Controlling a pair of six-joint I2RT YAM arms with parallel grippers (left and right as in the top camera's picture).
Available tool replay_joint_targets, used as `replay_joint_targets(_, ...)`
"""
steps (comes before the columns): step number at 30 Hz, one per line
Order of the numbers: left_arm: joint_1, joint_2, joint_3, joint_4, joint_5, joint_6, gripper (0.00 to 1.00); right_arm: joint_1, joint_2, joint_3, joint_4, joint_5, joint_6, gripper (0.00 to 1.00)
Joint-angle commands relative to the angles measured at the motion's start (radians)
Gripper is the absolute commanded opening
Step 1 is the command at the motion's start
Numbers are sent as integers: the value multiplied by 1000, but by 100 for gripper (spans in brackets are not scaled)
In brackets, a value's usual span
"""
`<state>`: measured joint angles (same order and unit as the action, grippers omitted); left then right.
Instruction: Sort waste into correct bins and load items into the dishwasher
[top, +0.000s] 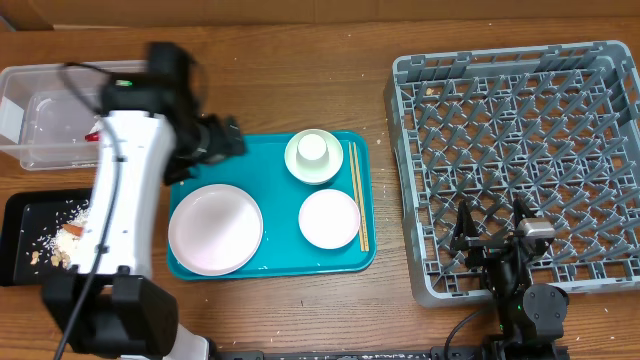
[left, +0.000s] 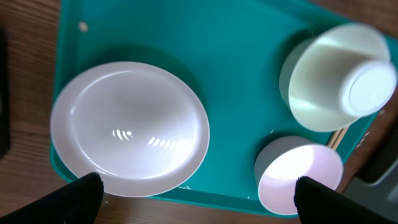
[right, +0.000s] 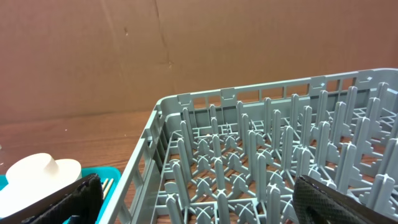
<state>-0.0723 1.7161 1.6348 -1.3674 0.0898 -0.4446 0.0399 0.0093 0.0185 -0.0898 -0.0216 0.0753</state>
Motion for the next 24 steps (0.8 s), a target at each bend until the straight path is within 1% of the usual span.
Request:
replay_joint_targets(1,-98,28,-58,30,-72,-36,100,-2,-5,-10,6,5,3,100)
replay_joint_targets(4,-145,37,-72,46,-76,-59,100,-2,-5,-10,6,5,3,100)
replay_joint_targets(14,-146,37,-76,43,-69,-61,100,-2,-5,-10,6,5,3,100)
replay_joint_targets(24,-151,38,-82,60,13,-80,100,-2,-5,-10,6,5,2,100)
